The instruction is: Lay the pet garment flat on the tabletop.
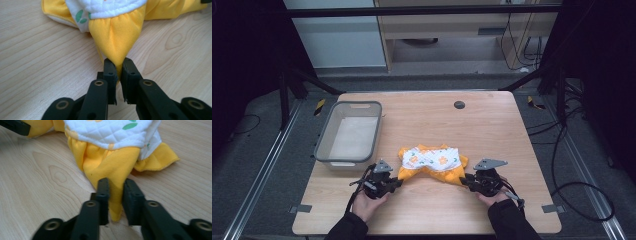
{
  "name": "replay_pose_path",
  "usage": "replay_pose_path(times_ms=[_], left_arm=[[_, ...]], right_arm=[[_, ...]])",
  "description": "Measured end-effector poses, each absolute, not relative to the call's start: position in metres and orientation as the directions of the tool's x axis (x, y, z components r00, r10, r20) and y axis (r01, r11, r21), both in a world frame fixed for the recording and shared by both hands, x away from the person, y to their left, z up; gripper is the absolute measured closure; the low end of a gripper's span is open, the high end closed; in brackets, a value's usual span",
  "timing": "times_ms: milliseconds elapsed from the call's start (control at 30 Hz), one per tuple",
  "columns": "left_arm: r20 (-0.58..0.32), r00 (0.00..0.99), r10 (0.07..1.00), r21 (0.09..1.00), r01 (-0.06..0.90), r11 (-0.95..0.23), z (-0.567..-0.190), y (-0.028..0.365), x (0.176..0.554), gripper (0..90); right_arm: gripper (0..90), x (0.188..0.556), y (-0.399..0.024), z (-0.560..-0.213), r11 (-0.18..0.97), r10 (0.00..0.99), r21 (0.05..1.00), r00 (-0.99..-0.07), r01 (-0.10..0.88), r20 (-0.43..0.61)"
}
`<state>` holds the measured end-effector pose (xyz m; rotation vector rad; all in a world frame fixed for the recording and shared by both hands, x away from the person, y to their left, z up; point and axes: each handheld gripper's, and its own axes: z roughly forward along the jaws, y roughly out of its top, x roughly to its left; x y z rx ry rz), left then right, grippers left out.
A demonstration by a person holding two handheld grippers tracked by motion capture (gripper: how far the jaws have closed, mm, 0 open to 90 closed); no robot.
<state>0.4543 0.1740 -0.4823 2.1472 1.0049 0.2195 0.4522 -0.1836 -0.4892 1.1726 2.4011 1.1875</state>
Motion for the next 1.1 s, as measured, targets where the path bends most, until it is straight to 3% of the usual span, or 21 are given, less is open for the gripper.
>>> replay_pose_path(times_ms=[67, 400, 533, 700, 867, 1100], left_arm=[[-0.155, 0.683, 0.714, 0.692, 0.591, -0.415, -0.478, 0.175, 0.453, 84.8], [-0.201, 0.725, 0.659, 0.741, 0.552, -0.383, -0.44, 0.205, 0.426, 85.6], [-0.264, 0.732, 0.628, 0.689, 0.599, -0.408, -0.445, 0.21, 0.415, 85.2], [-0.231, 0.735, 0.638, 0.607, 0.621, -0.496, -0.472, 0.196, 0.404, 83.0], [-0.079, 0.753, 0.654, 0.589, 0.564, -0.578, -0.483, 0.183, 0.405, 66.9], [-0.084, 0.739, 0.668, 0.673, 0.536, -0.509, -0.477, 0.19, 0.406, 39.0]], right_arm=[[85.5, 0.451, -0.186, -0.485, 0.344, 0.73, 0.747, -0.663, 0.569, 0.168], [86.1, 0.427, -0.2, -0.447, 0.311, 0.673, 0.787, -0.708, 0.533, 0.214], [86.1, 0.408, -0.209, -0.446, 0.314, 0.648, 0.772, -0.719, 0.552, 0.251], [84.3, 0.4, -0.207, -0.467, 0.362, 0.668, 0.714, -0.701, 0.6, 0.25], [75.4, 0.407, -0.197, -0.49, 0.432, 0.711, 0.662, -0.683, 0.612, 0.168], [65.6, 0.406, -0.199, -0.487, 0.415, 0.716, 0.706, -0.685, 0.574, 0.136]])
